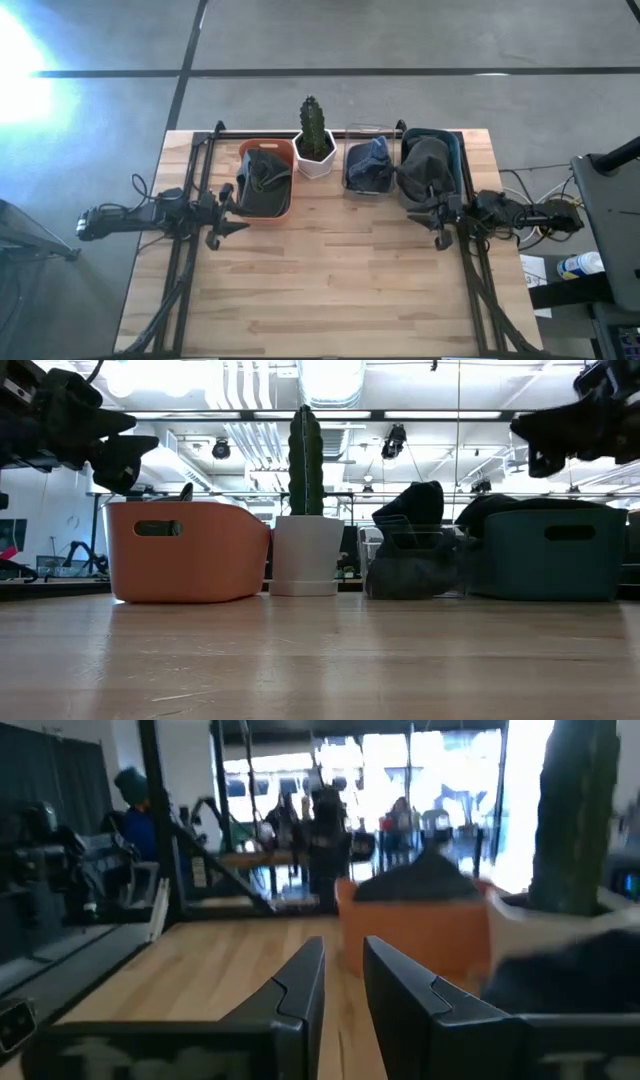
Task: Pick & Place hat
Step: Return to Home Position
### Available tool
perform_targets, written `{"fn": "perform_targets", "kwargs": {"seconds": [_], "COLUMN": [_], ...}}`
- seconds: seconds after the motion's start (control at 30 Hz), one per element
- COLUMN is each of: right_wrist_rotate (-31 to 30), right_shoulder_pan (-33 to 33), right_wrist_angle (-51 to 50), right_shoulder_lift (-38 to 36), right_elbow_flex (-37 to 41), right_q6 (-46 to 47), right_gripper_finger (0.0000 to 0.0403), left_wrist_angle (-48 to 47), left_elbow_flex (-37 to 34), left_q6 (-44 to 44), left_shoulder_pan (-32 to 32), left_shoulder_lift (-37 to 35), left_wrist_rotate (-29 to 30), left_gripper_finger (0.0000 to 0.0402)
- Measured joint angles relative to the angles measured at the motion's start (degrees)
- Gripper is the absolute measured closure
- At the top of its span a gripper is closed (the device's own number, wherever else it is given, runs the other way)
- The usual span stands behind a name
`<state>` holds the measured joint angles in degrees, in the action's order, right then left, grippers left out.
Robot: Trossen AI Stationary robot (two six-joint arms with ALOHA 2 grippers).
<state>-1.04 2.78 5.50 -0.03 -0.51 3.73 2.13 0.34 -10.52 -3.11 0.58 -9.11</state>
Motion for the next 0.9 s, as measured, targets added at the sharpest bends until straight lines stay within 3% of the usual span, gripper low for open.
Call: {"fn": "perform_targets", "kwargs": {"seconds": [0.17, 0.33, 0.9], "right_wrist_rotate": [0.33, 1.12, 1.05], "right_shoulder_pan": [-0.43, -0.41, -0.43], "right_wrist_angle": [-4.9, -5.02, -4.98], "right_shoulder_lift": [0.03, 0.02, 1.28], "right_elbow_flex": [0.0, 0.0, 0.0], "right_q6": [5.71, 2.03, 2.56], "right_gripper_finger": [0.0329, 0.0325, 0.0322], "left_wrist_angle": [0.0, 0.0, 0.02], "left_elbow_flex": [0.0, 0.0, 0.0], "left_q6": [0.01, -0.01, -0.01], "left_shoulder_pan": [0.0, 0.0, 0.0], "left_shoulder_lift": [0.02, 0.09, 0.09], "left_wrist_rotate": [-0.01, -0.01, -0.01], "left_gripper_finger": [0.0227, 0.0227, 0.0227]}}
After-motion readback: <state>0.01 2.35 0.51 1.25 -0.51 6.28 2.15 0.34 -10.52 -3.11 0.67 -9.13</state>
